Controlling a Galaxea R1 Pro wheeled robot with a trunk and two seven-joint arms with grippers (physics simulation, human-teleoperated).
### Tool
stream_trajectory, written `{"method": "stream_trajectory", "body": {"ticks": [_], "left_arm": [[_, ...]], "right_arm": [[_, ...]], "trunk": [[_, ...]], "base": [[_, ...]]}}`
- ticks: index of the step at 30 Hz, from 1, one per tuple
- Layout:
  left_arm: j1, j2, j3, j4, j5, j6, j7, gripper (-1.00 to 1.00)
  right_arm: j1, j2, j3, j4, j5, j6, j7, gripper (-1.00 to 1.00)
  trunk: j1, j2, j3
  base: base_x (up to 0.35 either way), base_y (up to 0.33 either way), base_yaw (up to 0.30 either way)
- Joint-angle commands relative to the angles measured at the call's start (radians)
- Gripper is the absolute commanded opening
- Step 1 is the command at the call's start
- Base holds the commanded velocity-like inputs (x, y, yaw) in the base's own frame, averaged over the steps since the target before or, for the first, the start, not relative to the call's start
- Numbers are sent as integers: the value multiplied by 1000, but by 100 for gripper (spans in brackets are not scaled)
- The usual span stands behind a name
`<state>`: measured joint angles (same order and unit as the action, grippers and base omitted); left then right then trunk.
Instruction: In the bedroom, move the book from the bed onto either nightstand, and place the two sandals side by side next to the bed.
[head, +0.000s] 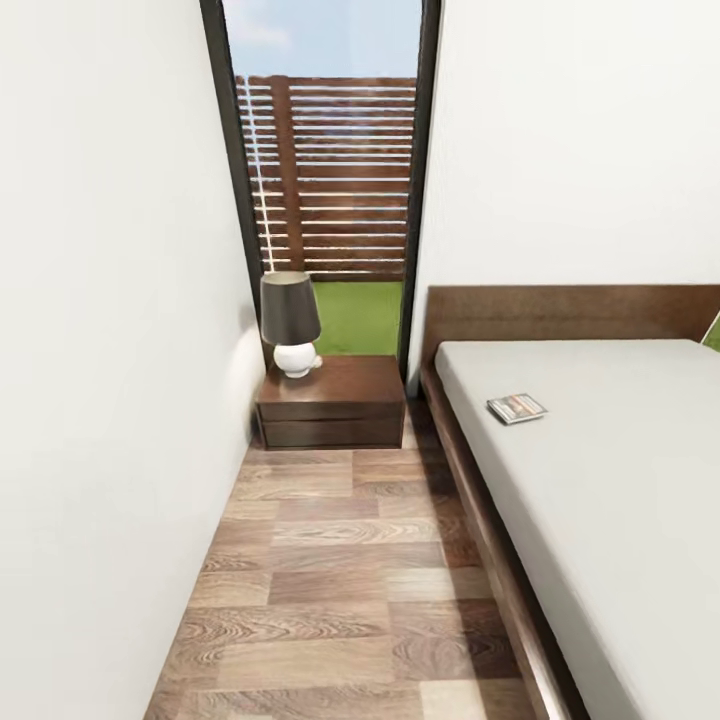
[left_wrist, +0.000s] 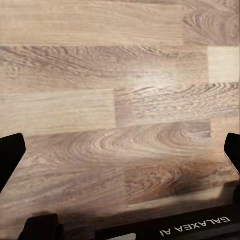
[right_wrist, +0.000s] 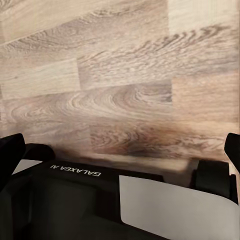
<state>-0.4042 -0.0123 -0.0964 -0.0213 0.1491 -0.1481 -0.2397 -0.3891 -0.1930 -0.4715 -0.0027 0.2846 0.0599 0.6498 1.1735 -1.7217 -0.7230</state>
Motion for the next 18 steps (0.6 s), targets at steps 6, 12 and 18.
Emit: {"method": "stream_trajectory", "body": {"ticks": [6,12,18], "left_arm": [[-1,0,-8,1,10,-4,-3,100],[-1,0,-8,2,10,-3,-3,100],[-1,0,-9,2,10,-3,-3,100]], "right_arm": [[-1,0,-9,0,5,6,4,100],[-1,0,-9,0,5,6,4,100],[-1,0,-9,0,5,7,4,100]], "trunk": [[1,0,-1],[1,0,-1],[1,0,-1]], "base": [[331,0,0],[331,11,0],[331,100,0]]}}
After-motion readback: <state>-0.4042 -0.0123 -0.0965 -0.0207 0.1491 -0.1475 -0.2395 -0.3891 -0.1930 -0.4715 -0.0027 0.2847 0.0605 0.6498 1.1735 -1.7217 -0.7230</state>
